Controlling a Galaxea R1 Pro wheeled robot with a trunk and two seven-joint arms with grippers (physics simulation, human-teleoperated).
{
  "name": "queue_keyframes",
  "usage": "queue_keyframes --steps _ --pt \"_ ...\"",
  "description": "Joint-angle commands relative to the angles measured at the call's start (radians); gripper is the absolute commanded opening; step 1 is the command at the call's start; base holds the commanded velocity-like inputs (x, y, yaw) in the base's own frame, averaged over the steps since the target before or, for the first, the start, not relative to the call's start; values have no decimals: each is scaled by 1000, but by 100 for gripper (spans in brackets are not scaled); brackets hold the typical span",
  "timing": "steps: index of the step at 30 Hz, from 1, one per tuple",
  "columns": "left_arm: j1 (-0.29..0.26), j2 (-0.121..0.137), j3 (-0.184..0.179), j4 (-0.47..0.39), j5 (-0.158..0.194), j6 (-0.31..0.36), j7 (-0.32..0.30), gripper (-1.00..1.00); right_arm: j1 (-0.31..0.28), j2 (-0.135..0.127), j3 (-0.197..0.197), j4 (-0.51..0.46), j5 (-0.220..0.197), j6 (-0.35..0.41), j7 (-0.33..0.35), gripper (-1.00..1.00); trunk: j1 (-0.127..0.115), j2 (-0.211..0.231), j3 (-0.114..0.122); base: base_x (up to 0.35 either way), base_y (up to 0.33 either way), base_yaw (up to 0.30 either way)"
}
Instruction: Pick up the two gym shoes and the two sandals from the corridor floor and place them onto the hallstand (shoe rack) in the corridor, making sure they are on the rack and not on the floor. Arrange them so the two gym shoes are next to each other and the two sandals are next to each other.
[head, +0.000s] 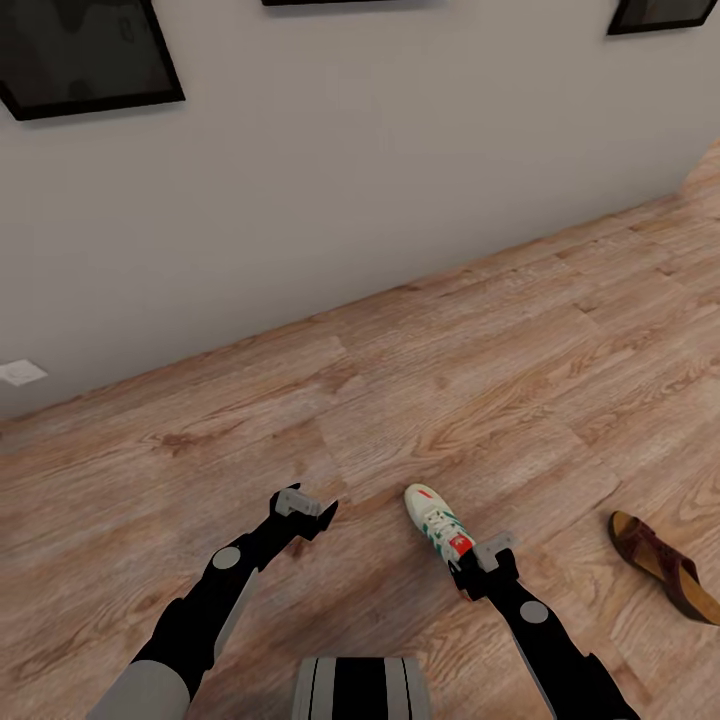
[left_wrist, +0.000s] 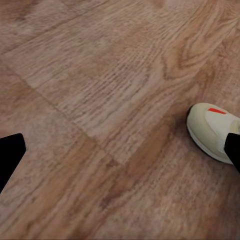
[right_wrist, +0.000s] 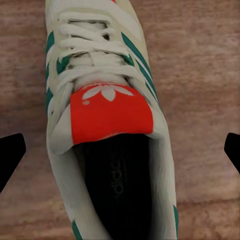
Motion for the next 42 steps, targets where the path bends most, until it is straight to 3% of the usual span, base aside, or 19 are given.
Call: queue_keyframes --steps 1,5,12,31,42 --pt "0 -1 1 1 -3 -4 -2 100 0 0 0 -1 8 0 2 100 0 0 -1 0 0 57" --pt "-1 0 1 1 -3 -4 -2 100 0 0 0 -1 8 0 2 100 0 0 -1 0 0 16" --pt "0 0 1 0 -3 -4 -2 100 0 0 0 -1 8 0 3 100 3 -2 -28 0 0 3" --pt "-1 0 1 0 -3 -4 -2 100 0 0 -1 -1 8 0 2 100 3 -2 -35 0 0 0" --pt "-1 0 0 0 -3 -4 -2 100 0 0 -1 -1 8 0 2 100 7 -4 -74 0 0 0"
